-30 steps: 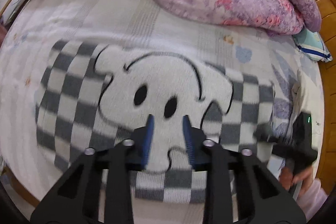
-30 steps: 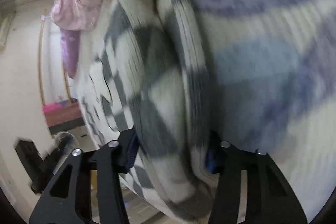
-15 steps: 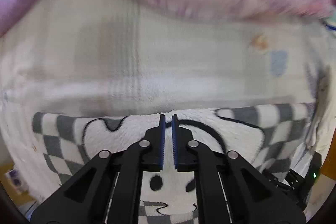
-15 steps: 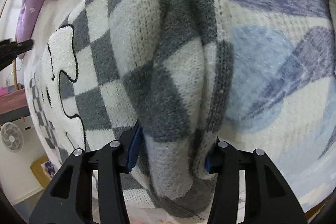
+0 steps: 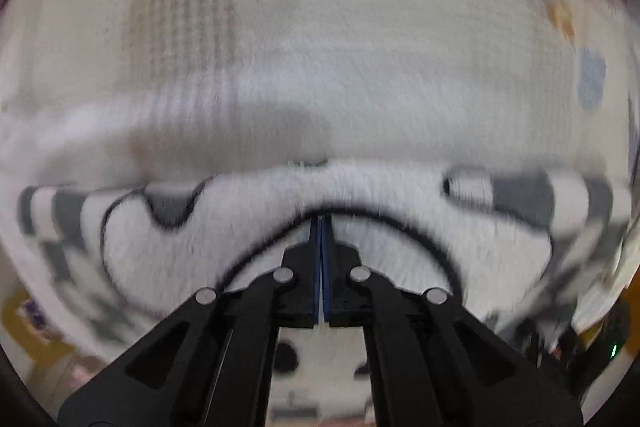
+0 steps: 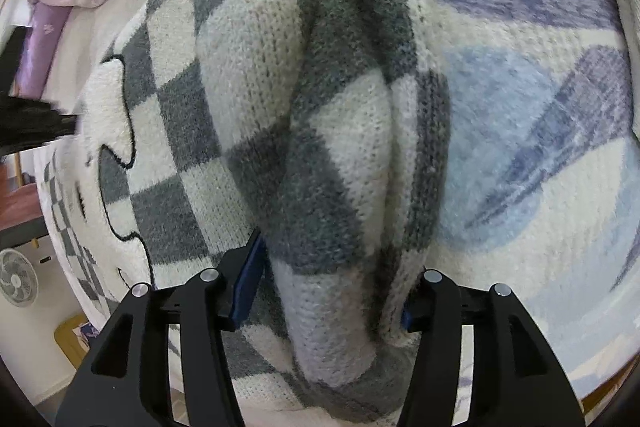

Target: Fold large clothes

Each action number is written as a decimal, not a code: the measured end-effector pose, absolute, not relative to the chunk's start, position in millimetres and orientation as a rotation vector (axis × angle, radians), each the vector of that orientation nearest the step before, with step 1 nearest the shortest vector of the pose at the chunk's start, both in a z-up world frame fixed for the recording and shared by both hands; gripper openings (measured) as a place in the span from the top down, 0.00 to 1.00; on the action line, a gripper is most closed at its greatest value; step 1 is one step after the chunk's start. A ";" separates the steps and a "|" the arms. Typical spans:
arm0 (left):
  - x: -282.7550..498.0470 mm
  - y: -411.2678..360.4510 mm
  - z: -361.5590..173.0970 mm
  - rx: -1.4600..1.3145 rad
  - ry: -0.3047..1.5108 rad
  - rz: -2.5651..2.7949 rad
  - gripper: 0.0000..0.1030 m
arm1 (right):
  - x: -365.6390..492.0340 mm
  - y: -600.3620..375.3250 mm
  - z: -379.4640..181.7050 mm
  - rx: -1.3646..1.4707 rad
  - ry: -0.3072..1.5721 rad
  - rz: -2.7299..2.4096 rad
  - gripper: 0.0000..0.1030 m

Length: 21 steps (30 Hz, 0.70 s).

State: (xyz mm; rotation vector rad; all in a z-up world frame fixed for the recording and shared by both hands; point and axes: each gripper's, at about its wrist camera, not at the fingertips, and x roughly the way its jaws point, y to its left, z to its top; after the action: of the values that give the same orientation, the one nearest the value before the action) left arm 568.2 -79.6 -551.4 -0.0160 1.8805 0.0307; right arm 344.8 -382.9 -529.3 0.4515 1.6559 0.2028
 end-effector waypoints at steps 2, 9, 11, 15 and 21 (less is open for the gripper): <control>557.8 -83.6 -540.5 0.055 1.852 -0.013 1.00 | 338.9 -391.3 -528.7 0.484 1.636 0.214 0.51; 538.9 -56.3 -550.9 -0.143 1.914 -0.010 0.99 | 350.7 -385.5 -532.2 0.484 1.698 0.172 0.47; 534.0 -30.8 -546.7 -0.292 1.923 -0.078 0.97 | 346.9 -391.2 -531.9 0.528 1.670 0.204 0.47; 483.7 -59.8 -518.3 -0.012 1.939 -0.029 0.97 | 339.9 -390.0 -527.2 0.530 1.684 0.177 0.47; 471.0 -64.3 -533.7 0.041 1.911 0.039 1.00 | 346.4 -382.7 -534.1 0.522 1.667 0.217 0.44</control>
State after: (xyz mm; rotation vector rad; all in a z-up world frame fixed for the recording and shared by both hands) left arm 471.0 -64.3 -533.7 0.0409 1.9106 0.0389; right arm 346.4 -382.7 -534.1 0.5221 1.6666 0.2171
